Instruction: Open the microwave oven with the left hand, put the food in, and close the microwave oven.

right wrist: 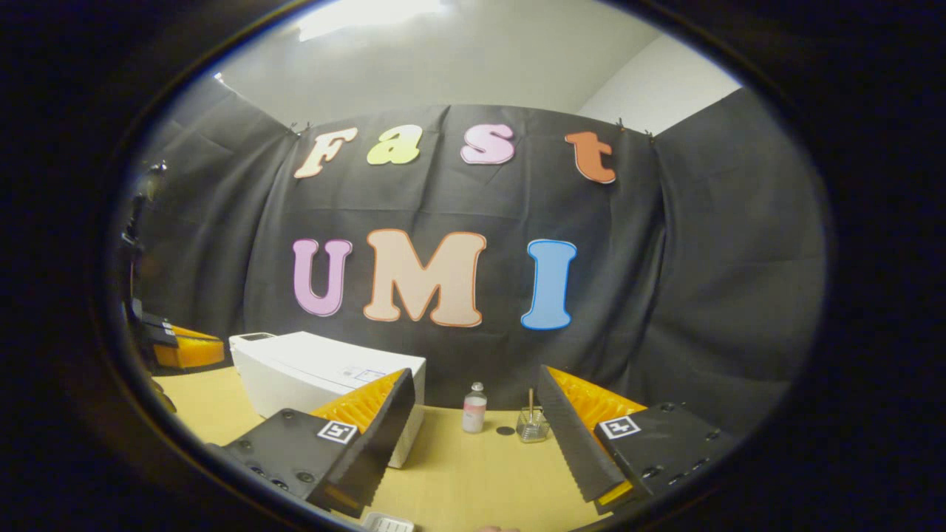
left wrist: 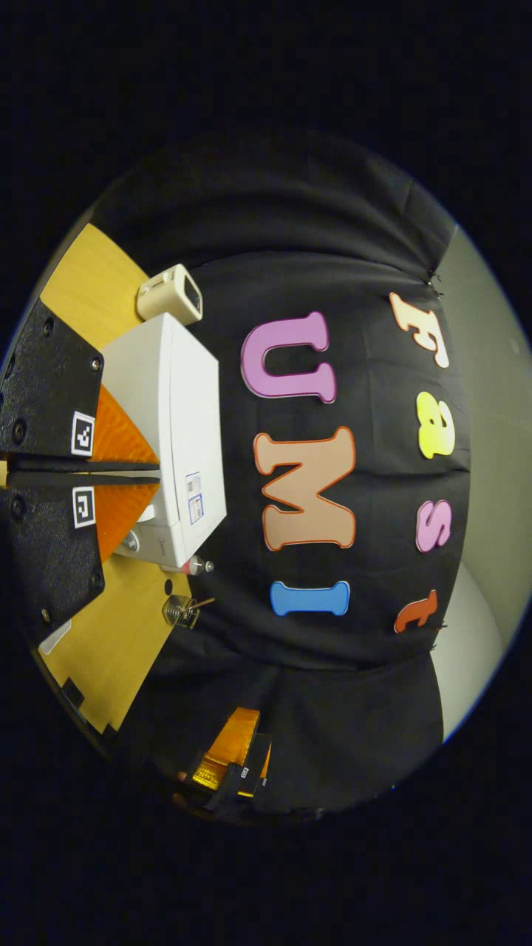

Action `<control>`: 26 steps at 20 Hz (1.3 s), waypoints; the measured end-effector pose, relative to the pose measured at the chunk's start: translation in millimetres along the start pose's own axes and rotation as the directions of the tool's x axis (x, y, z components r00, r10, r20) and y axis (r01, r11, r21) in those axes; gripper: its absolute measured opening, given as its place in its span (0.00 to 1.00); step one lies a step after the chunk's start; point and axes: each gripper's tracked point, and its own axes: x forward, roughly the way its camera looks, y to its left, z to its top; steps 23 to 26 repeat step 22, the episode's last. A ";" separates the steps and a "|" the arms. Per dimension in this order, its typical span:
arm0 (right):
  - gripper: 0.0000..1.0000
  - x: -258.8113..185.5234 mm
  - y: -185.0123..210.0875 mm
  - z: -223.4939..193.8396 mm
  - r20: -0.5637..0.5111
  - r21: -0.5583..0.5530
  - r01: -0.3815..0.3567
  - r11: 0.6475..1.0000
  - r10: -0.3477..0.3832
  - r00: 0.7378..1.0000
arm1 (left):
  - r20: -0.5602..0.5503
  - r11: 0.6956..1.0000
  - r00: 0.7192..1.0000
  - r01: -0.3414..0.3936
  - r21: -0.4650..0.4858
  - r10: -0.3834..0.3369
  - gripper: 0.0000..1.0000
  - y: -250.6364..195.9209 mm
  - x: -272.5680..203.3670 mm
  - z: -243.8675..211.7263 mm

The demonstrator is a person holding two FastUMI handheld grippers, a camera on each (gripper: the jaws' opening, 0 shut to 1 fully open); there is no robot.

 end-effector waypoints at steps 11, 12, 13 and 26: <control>0.96 -24.3 8.0 6.1 -0.004 -0.008 0.034 0.999 -0.034 0.999 | 0.095 0.991 0.991 0.089 0.104 -0.099 0.97 -40.0 -1.7 39.1; 1.00 -26.4 6.7 4.7 -0.008 -0.009 0.038 0.999 -0.039 0.999 | 0.090 0.991 0.991 0.093 0.098 -0.101 0.97 -40.8 -1.3 38.8; 1.00 -27.2 5.2 4.1 -0.011 -0.009 0.044 0.999 -0.044 0.999 | 0.086 0.990 0.990 0.100 0.095 -0.108 0.97 -43.2 -1.0 40.7; 0.96 -29.8 -7.0 8.7 0.000 -0.014 0.081 0.997 -0.081 0.997 | 0.088 0.987 0.985 0.143 0.079 -0.149 0.97 -55.5 2.1 46.9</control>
